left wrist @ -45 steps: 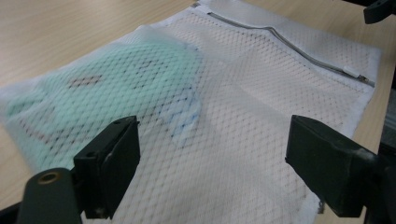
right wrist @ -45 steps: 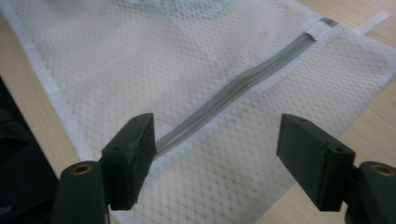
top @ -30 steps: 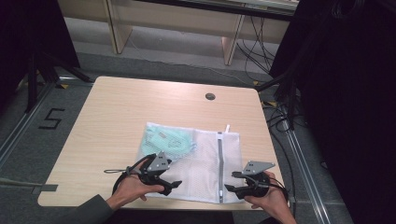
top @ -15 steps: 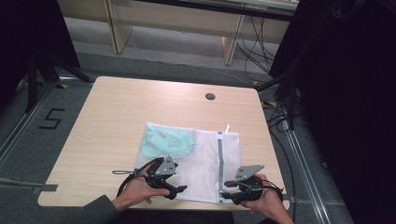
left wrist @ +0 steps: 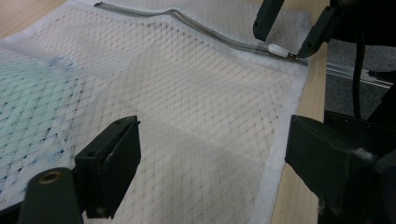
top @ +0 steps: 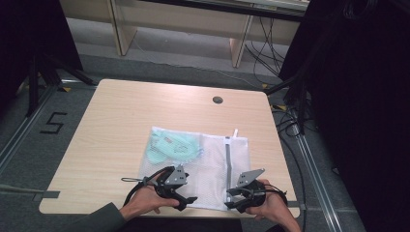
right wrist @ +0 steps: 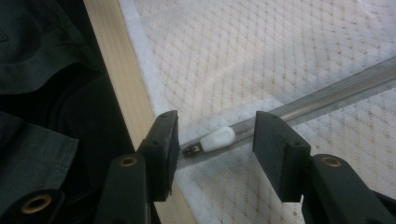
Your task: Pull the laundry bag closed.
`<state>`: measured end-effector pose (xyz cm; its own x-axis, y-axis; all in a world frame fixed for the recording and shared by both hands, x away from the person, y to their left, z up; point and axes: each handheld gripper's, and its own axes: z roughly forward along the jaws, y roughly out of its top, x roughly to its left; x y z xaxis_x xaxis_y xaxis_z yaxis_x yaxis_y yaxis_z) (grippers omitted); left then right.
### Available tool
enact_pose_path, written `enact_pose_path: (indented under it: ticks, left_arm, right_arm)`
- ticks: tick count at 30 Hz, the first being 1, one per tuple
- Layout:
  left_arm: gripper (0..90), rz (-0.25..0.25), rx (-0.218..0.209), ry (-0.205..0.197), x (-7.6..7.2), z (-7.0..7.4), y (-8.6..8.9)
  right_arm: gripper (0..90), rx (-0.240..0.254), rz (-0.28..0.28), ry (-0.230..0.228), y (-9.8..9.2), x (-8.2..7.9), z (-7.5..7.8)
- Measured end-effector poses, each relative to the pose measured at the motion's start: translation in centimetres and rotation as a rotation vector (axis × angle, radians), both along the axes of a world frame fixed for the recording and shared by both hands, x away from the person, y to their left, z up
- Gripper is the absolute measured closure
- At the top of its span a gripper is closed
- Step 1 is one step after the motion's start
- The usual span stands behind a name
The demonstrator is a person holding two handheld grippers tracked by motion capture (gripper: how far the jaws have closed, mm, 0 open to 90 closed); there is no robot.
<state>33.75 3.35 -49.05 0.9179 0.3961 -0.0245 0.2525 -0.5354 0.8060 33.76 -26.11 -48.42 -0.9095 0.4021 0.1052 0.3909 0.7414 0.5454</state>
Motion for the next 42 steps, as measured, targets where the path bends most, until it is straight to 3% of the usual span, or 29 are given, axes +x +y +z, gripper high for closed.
enact_pose_path:
  ticks: [5,15,16,21,23,26,28,29,30,33,34,35,37,42]
  left_arm:
    - [17.3,0.009,0.0,0.001,0.05,0.08,0.12]
    - [17.2,0.007,-0.002,0.005,0.07,0.06,0.09]
    - [17.1,0.001,0.007,0.004,0.05,0.08,0.14]
    - [17.1,0.0,0.005,0.013,0.06,0.01,0.11]
    - [17.3,-0.002,0.003,0.012,0.05,0.04,0.07]
    - [17.2,0.0,0.01,0.009,0.03,0.03,0.11]
    - [17.1,0.0,0.007,0.011,0.07,0.03,0.1]
    - [17.1,-0.004,0.019,0.006,0.15,0.0,0.11]
    - [17.1,-0.007,0.014,0.004,0.11,-0.07,0.05]
    - [17.1,-0.006,0.011,0.011,0.05,-0.1,0.03]
    - [17.1,-0.006,0.011,0.01,0.08,-0.11,0.03]
    - [17.1,-0.006,0.014,0.01,0.08,-0.14,0.05]
    - [17.2,-0.001,0.015,0.02,0.07,-0.14,0.1]
    - [17.3,0.001,0.012,0.019,0.11,-0.18,0.1]
  right_arm:
    - [48.3,-0.029,0.016,0.018,0.5,-0.24,-0.19]
    - [51.3,-0.029,0.059,0.022,1.05,-0.5,-0.04]
    - [53.5,-0.021,0.086,0.0,0.9,-0.36,0.01]
    - [59.9,-0.033,0.065,0.034,0.74,-0.71,0.17]
    - [62.6,-0.025,0.102,0.006,0.81,-0.39,0.08]
    - [67.1,-0.026,0.085,0.008,0.77,-0.57,0.37]
    - [70.5,-0.028,0.109,-0.003,0.73,-0.4,0.4]
    - [72.8,-0.033,0.099,0.007,0.72,-0.55,0.42]
    - [75.0,-0.022,0.127,0.001,0.78,-0.43,0.23]
    - [79.3,-0.031,0.1,0.034,0.87,-0.78,0.31]
    - [80.8,-0.035,0.124,0.006,0.81,-0.59,0.34]
    - [81.7,-0.036,0.107,0.025,0.78,-0.78,0.46]
    - [84.0,-0.044,0.145,-0.011,0.67,-0.48,0.53]
    - [86.0,-0.07,0.16,-0.003,0.56,-0.62,0.39]
